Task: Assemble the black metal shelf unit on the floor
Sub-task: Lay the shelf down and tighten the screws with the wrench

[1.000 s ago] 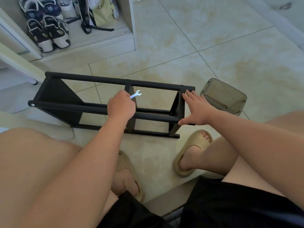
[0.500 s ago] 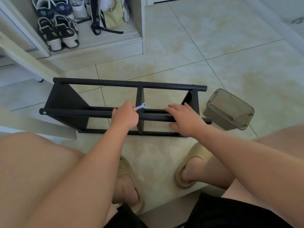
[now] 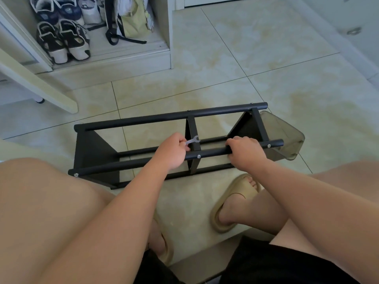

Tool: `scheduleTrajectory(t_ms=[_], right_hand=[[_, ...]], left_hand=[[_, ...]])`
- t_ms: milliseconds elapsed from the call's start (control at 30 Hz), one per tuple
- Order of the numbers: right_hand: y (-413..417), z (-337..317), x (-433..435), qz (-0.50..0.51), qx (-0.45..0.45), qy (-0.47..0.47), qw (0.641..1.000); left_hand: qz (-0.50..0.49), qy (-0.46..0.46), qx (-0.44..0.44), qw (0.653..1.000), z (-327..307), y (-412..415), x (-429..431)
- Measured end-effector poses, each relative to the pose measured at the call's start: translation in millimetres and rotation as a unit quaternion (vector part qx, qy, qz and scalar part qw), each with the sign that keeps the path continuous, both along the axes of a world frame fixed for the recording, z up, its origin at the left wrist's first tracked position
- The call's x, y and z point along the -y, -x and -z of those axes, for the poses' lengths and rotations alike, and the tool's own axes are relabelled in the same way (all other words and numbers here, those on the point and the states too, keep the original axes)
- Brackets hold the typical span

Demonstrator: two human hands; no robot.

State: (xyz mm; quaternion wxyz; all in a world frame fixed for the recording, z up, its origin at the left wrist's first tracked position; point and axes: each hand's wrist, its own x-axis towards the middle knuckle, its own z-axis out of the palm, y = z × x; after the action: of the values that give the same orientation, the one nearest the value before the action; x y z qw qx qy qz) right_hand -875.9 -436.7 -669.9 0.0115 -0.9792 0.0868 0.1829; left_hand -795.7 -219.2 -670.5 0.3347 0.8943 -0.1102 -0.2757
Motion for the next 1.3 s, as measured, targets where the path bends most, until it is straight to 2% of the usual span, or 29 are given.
scheduleTrajectory(t_ms=[100,200,300,467,667,800,1033,1300], right_hand=[[4,-1,-14,-0.049,-0.009,-0.08,0.996],[7,2,-29,-0.075,0.015,-0.098,0.992],[8,0,-32,-0.07,0.023,-0.075,0.994],[13,-11,-29,-0.045,-0.018,-0.069,0.996],[15,-24,-30,-0.018,-0.099,-0.1,0.99],[14,-24,-27,-0.032,-0.109,-0.108,0.988],[5,-11,-23,-0.131,-0.009,-0.113,0.985],[-27,9,-11,-0.231,-0.014,-0.04,0.972]], left_hand=[[-0.015,-0.096,0.019,0.995,2,-2,-12],[-0.008,-0.147,0.025,0.989,3,4,-18],[0.005,-0.132,0.037,0.991,4,15,-17],[0.018,-0.086,0.025,0.996,5,25,-16],[0.029,-0.088,-0.044,0.995,-5,29,-15],[0.017,-0.095,-0.071,0.993,-7,28,-16],[0.004,-0.112,-0.076,0.991,-4,22,-13],[0.025,-0.146,-0.117,0.982,-2,11,-8]])
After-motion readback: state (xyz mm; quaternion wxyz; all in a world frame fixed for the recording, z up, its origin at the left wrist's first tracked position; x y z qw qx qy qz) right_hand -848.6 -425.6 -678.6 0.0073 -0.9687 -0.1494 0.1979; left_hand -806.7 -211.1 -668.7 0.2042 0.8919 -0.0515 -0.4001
